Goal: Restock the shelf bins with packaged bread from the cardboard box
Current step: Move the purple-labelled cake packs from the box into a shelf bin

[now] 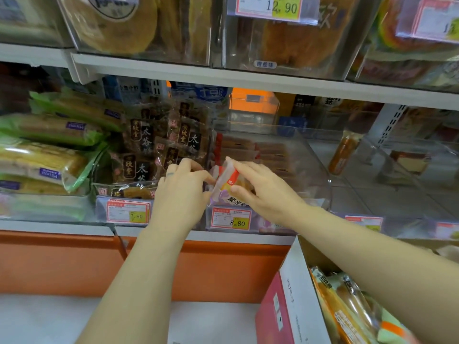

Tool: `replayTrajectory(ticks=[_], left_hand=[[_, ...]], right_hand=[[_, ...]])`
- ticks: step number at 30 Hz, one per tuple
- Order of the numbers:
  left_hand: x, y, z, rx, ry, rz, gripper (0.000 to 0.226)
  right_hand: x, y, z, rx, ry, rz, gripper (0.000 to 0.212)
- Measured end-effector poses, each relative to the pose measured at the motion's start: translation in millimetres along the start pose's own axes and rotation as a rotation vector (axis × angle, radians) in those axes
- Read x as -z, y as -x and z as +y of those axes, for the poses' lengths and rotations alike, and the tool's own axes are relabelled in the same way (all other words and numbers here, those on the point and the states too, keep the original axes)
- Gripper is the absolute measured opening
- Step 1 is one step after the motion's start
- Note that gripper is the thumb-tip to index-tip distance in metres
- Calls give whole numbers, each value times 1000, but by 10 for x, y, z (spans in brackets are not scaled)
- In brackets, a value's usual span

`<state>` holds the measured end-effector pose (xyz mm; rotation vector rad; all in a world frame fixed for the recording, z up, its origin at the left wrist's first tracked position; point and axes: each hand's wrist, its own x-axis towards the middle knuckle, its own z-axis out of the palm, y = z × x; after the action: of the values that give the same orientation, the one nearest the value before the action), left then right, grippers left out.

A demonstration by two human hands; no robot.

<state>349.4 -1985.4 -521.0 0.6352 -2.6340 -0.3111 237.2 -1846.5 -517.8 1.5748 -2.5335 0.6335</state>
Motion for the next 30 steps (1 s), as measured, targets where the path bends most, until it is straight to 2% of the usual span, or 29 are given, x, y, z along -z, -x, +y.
replayTrajectory(ticks=[3,9,12,15,16,20,27,30], left_hand=[[45,10,-44,40,48,8,22],[36,51,-71,70,131,-24,17],[20,49,-90,77,128,-47,20],[2,46,-101,77,136,-55,21],[2,44,-104,75,137,-55,22],[-6,21,-96,66,184,-36,22],[-41,-1,-104,112,241,-33,22],[-51,-5,-115,117,258,-30,17]], right_hand=[[-63,10,-37,-5,41,-8,68],[-139,-29,-31,15,265,116,62],[-254,-83,-93,0,374,-4,64],[-172,-130,-110,-110,146,-185,61],[-137,-119,-111,-115,106,-194,60],[-172,42,-199,-42,305,-208,63],[-318,-124,-241,-62,304,-414,67],[-249,-88,-229,-61,306,-342,68]])
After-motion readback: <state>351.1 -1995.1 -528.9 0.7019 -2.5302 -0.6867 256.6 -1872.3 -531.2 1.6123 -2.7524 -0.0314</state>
